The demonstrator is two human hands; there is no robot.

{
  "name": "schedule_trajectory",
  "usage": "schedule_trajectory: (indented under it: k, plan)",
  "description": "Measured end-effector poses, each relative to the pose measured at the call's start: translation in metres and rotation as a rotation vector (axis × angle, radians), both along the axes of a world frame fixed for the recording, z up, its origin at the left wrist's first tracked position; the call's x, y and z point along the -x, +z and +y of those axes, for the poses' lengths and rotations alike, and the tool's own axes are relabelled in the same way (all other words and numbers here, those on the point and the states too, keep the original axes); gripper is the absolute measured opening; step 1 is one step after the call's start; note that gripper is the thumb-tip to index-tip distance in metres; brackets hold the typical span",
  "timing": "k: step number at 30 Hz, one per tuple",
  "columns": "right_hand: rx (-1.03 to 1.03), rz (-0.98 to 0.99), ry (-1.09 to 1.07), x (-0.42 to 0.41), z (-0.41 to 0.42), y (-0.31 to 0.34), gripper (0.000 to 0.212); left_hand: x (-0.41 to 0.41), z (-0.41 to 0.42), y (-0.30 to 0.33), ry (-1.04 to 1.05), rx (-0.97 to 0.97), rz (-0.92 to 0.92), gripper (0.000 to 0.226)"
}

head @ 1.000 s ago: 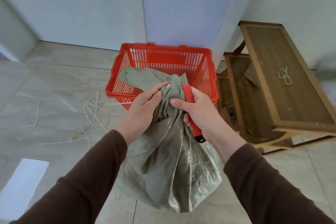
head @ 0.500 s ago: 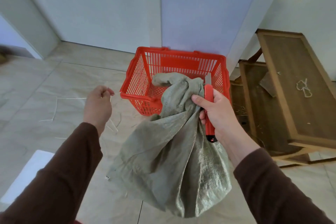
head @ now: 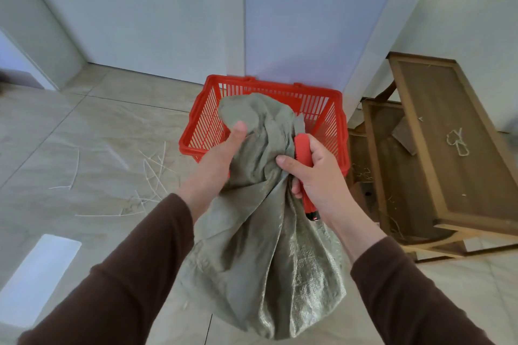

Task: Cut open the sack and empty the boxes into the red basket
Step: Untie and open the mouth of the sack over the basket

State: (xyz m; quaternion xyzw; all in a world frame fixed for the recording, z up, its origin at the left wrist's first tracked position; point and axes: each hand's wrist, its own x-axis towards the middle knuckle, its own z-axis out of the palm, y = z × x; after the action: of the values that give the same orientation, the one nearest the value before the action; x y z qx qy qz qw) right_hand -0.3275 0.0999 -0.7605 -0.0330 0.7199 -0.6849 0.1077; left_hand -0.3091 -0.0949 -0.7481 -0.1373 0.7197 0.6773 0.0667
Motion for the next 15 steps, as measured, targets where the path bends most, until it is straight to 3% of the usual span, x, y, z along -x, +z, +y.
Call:
schedule_trajectory:
  k: [2,7,10,13,15]
  plan:
    - [-0.054,0.085,0.067,-0.004,0.0,0.004,0.022,0.0,0.011,0.006,-0.073,-0.201,-0.012,0.046]
    - [-0.051,0.151,0.14,-0.01,0.005,0.011,0.021,0.006,0.014,0.01,0.083,-0.483,-0.083,0.036]
    - [0.053,0.123,-0.116,-0.008,0.013,0.016,0.045,0.006,0.014,0.01,0.085,-0.515,-0.083,0.033]
    - [0.348,-0.132,-0.442,0.007,0.019,0.02,0.056,0.004,0.015,0.01,0.052,-0.513,-0.059,0.036]
    - [0.475,-0.313,-0.521,0.015,0.022,0.022,0.07,0.004,0.015,0.01,0.044,-0.547,-0.037,0.042]
